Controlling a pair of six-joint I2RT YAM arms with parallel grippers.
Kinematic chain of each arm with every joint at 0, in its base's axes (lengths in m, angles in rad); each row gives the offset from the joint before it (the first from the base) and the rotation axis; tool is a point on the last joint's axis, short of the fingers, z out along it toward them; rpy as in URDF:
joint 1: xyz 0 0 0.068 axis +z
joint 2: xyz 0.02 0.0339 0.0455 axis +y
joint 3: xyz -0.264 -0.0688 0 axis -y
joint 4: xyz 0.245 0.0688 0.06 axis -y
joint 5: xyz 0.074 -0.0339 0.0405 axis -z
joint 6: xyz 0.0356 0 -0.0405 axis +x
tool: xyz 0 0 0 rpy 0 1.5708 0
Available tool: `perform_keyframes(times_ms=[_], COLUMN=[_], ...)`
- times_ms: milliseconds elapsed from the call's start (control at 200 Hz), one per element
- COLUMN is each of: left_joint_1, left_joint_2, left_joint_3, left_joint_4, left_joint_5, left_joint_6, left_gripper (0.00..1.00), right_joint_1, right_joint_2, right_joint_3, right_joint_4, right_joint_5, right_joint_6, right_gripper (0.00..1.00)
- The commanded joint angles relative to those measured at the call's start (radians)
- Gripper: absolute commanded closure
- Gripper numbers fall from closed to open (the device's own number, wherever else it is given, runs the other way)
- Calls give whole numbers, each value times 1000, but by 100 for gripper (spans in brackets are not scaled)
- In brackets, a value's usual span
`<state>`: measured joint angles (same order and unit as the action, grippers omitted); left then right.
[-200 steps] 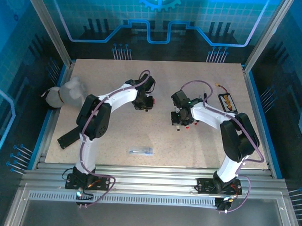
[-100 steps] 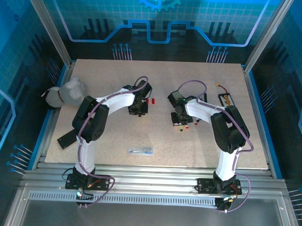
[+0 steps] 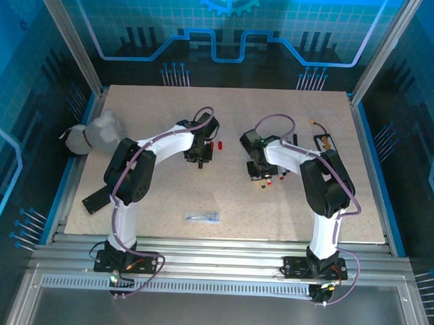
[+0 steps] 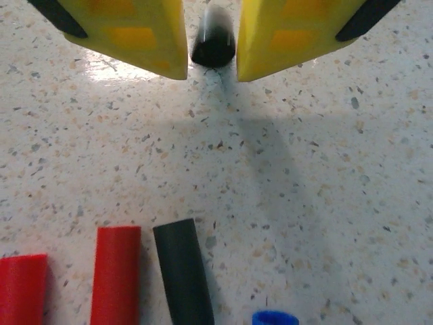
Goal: Open the pen caps
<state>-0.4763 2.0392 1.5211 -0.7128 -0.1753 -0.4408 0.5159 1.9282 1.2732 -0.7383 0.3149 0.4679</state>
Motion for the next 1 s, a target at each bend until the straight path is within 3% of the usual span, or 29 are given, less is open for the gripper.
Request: perform_keyframes(times_ms=[0, 240, 685, 821, 996], left_joint_1=[-4, -2, 37, 45, 52], left_joint_2=[-7, -41, -192, -294, -484], left_joint_3=[55, 63, -40, -145, -370], left_joint_4=[-63, -74, 64, 175, 407], left_joint_5=[-37, -55, 6, -10, -59], left_joint_6=[24, 34, 15, 0, -20], left_gripper=[72, 65, 60, 56, 51], right_joint_1=[-4, -3, -11, -41, -84], right_joint_2=[31, -17, -284, -411, -605], right_joint_3=[29, 18, -34, -123, -258], right_joint_4=[-81, -129, -26, 73, 173], right_joint_5=[65, 88, -7, -62, -94], right_joint_6=[-5, -10, 26, 28, 20], right_gripper=[79, 64, 51, 48, 36])
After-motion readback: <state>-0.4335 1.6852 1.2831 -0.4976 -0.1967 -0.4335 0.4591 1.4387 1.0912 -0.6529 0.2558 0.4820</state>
